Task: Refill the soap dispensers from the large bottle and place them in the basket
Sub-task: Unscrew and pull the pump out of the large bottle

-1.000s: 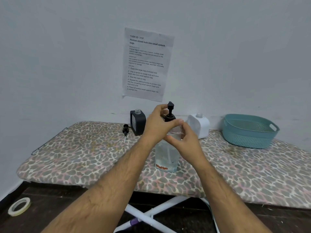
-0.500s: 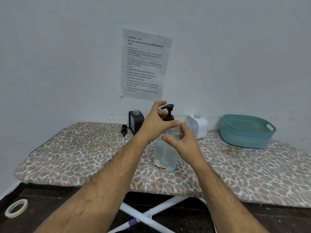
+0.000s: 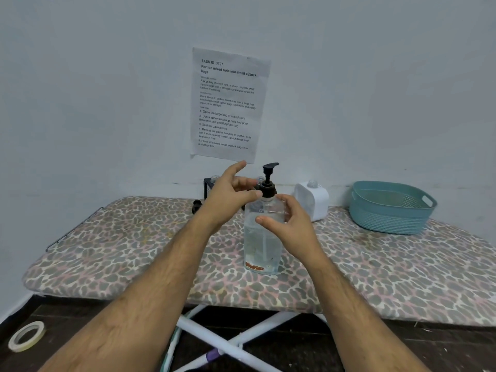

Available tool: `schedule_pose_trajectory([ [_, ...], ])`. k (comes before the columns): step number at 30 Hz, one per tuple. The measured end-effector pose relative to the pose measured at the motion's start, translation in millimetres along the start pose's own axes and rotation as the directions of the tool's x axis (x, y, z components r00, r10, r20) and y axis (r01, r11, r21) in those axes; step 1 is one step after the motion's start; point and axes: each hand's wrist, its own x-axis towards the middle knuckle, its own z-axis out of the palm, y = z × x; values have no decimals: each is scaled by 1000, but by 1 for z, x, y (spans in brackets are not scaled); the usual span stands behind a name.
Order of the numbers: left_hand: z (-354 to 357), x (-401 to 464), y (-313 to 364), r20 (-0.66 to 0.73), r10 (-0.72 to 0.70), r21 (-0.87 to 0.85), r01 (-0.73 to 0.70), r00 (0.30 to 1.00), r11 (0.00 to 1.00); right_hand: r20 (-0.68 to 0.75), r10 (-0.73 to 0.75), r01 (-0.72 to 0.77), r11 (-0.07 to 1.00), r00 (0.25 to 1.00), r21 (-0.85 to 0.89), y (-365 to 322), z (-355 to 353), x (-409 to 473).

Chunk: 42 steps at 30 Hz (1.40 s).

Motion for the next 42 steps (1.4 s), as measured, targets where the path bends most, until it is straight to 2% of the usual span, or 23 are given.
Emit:
schedule_pose_trajectory([
  [3,11,4,1,112,-27,0,27,993,1000,6,0,0,1000,1000,1,0,-1,-1],
  [5,16,7,1,125,-22,9,21,992,1000,8,-2,2,1000,1000,7,0,-1,-1],
  [14,20,7,3,-26,31,63,-29,999,998,0,-23,23,1000,1000,9,4,1,-1],
  [22,35,2,13,-204,110,275,-50,973,960,-6,-37,37,999,999,19,2,2,-1],
  [24,38,3,15,-210,103,311,-34,972,950,-6,-35,35,999,999,20,2,2,-1],
  [26,39,2,15,-149,59,331,-7,987,944,-4,-32,32,999,999,22,1,3,-1],
  [29,35,-1,13,37,-53,169,46,998,985,-3,-36,36,999,999,13,1,2,-1],
  [31,30,-2,9,100,-33,102,22,994,995,-6,-29,29,1000,1000,2,1,2,-1],
  [35,23,0,3,59,11,44,-14,998,999,-7,-24,24,1000,1000,-2,1,1,-2],
  [40,24,7,20,-125,70,-72,-79,990,994,-9,-11,11,1000,1000,15,0,1,-3],
  [42,23,11,29,-141,90,-80,-102,986,992,-10,-8,8,1000,1000,27,1,1,-2],
])
